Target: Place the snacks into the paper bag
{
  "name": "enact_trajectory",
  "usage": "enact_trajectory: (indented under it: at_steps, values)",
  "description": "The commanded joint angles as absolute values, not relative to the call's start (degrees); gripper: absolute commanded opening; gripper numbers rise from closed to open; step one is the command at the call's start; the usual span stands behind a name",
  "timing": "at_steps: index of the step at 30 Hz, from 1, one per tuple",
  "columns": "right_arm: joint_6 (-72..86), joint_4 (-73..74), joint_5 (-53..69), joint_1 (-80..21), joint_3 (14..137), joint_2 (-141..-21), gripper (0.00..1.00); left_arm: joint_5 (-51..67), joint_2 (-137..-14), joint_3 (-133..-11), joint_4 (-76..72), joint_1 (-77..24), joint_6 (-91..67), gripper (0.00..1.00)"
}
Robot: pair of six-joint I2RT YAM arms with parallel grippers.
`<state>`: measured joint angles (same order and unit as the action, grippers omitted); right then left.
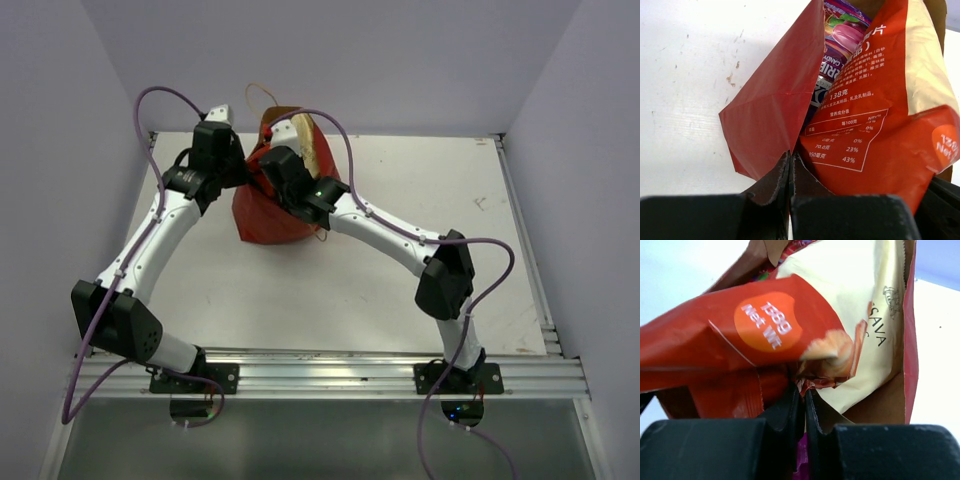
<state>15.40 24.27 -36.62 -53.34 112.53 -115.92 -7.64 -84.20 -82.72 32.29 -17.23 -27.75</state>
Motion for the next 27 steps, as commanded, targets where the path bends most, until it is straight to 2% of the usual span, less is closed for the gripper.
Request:
enact_trajectory:
  at_steps: [1, 9, 16, 17, 19, 27]
  values:
    - [12.6, 28.7, -36.6, -54.1, 113.2, -120.3, 0.0, -4.4, -78.8, -84.8, 23.5, -17.9, -27.7, 0.0]
    - [11.6, 30.5, -37.1, -54.3, 114.1, -124.9, 0.0, -3.4, -78.7, -84.3, 23.1, -17.9, -26.5, 0.0]
    - [5.9, 28.7, -37.5, -54.2, 118.8, -120.0, 0.01, -3.2, -79.5, -83.8, 22.9, -17.9, -25.8, 0.0]
    - [4.2, 28.8, -37.1, -54.3, 119.7, -119.0, 0.1, -3.2, -79.7, -83.8, 22.8, -17.9, -25.8, 0.0]
    - [2.8, 29.9, -36.0, -54.2, 123.2, -116.5, 0.4, -3.0, -80.1, -83.7, 22.6, -17.9, -25.8, 0.0]
    - [-1.4, 30.9, -38.9, -53.4, 126.9, -110.3, 0.74, -3.0, -81.2, -83.4, 22.3, -17.9, -26.1, 0.0]
